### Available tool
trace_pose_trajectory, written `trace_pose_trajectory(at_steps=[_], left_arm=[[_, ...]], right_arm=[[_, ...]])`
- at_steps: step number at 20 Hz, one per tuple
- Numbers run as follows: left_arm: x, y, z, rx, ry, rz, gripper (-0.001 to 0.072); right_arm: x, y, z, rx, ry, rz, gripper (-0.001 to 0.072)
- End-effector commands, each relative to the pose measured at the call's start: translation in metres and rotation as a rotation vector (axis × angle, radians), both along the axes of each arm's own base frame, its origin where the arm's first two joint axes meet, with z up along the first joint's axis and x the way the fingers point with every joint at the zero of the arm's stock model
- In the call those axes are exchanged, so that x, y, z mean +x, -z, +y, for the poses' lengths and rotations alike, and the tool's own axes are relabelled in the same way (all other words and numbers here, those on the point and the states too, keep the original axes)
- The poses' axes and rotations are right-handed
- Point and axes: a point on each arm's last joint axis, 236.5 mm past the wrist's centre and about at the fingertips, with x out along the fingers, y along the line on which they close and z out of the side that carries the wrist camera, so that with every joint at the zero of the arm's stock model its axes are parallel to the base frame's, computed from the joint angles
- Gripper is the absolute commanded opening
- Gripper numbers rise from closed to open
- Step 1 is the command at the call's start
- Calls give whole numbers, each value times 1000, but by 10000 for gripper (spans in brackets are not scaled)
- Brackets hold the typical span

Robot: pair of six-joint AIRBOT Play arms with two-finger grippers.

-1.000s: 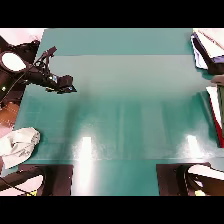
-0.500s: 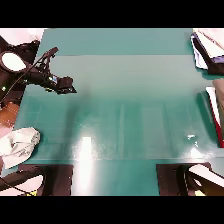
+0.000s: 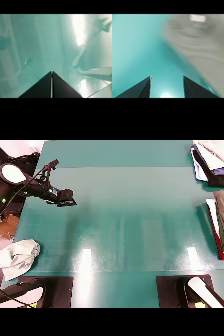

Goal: Fold the shirts.

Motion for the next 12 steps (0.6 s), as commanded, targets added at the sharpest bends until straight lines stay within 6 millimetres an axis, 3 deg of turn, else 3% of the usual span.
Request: trace_pose_trajectory(at_steps=[1,2,3,4,8,12], left_arm=[[-1,0,-1,-3,1,2,24],[-1,0,-1,-3,1,2,24],[-1,0,-1,-3,1,2,24],[-1,0,-1,-3,1,2,24],[-1,0,-1,-3,1,2,24],[-1,0,-1,-3,1,2,24]], right_arm=[[39,-35,95,1,-251,-134,428],[43,-39,120,-4,-321,-145,426],[46,-43,146,-6,-392,-157,298],[46,-46,169,-10,-456,-165,10],[44,-53,237,-12,-645,-193,20],[39,-53,270,-1,-740,-192,20]])
